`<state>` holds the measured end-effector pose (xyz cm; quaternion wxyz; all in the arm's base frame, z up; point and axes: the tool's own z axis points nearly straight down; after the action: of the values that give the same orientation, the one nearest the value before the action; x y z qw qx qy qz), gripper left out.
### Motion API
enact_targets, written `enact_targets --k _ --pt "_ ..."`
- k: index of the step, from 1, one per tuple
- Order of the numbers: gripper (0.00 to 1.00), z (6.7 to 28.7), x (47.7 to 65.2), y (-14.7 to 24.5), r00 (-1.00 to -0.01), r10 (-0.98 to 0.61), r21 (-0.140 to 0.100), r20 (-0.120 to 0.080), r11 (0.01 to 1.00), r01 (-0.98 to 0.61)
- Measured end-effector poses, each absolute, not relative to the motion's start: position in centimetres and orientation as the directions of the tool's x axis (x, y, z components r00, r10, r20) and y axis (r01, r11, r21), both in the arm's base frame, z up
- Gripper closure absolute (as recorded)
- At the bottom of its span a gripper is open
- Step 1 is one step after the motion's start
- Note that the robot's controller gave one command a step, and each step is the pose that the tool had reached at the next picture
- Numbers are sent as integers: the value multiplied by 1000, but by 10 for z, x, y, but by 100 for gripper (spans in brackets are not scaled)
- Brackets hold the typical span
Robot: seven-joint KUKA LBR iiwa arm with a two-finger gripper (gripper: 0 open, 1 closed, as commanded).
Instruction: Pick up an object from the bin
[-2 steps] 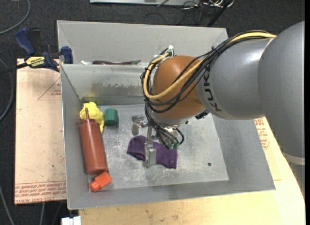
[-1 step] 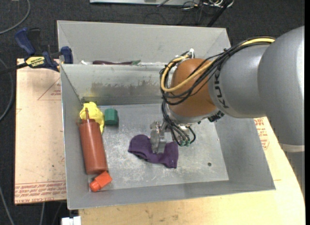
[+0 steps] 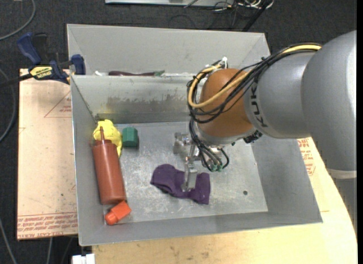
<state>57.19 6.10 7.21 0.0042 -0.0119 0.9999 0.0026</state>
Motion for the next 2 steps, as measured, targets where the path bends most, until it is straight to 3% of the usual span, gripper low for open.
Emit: enact_targets --k 1,2 --pt "100 72 572 61 -1000 -24 5 -9 1000 -24" --pt "100 72 572 61 -1000 -23 6 -9 1000 -24"
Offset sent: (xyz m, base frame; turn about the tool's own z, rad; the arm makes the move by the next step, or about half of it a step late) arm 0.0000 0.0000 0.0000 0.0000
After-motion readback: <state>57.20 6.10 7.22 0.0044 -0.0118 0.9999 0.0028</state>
